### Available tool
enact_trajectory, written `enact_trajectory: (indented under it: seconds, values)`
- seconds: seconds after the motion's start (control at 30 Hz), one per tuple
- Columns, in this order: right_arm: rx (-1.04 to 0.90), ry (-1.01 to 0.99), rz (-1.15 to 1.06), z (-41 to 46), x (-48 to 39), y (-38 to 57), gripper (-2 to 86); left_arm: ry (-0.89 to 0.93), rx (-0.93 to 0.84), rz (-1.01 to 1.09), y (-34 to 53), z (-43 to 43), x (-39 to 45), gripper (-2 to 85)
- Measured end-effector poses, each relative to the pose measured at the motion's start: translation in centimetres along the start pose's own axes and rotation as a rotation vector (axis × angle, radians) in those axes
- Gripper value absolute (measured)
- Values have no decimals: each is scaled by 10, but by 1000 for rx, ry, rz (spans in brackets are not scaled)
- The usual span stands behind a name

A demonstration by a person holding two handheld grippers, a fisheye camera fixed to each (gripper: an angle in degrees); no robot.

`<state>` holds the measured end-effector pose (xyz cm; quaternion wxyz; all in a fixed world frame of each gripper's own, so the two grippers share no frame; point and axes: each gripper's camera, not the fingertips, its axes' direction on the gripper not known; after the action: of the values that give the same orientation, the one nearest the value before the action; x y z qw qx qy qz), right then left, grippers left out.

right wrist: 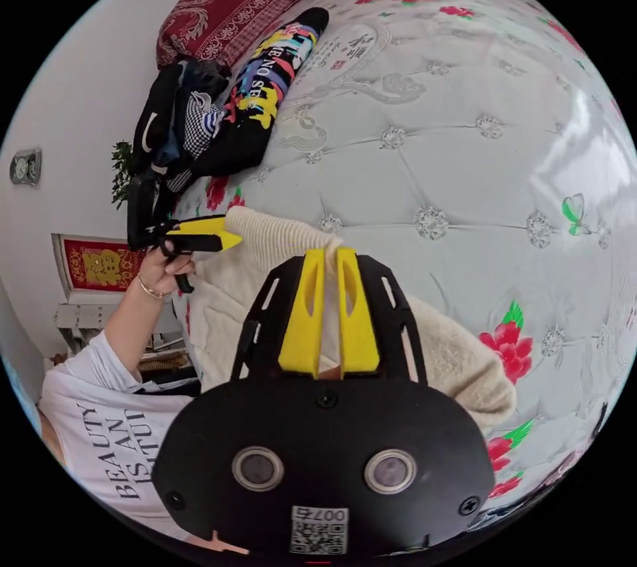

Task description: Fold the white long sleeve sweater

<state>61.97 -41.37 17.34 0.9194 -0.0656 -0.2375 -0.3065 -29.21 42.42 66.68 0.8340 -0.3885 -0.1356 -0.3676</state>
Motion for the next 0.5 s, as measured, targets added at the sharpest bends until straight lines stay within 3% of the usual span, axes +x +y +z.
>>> enact_trajectory:
  seconds: [0.07,0.13,0.2,0.37,0.5]
  values:
    - [146,10,-163,-36,-26,27,18,-3,121,142,14,-27,29,47]
    - [241,58,-335,-66,-54,69,15,-97,258,411,67,-59,83,45]
    - [228,25,-402,-77,-61,120,17,-164,311,498,111,-65,97,57]
    - [18,-72,-228,-55,-15,137,46,-69,206,299,143,-54,42,105]
    - [141,-118,-162,-76,-3,113,66,-30,257,221,130,-72,15,132]
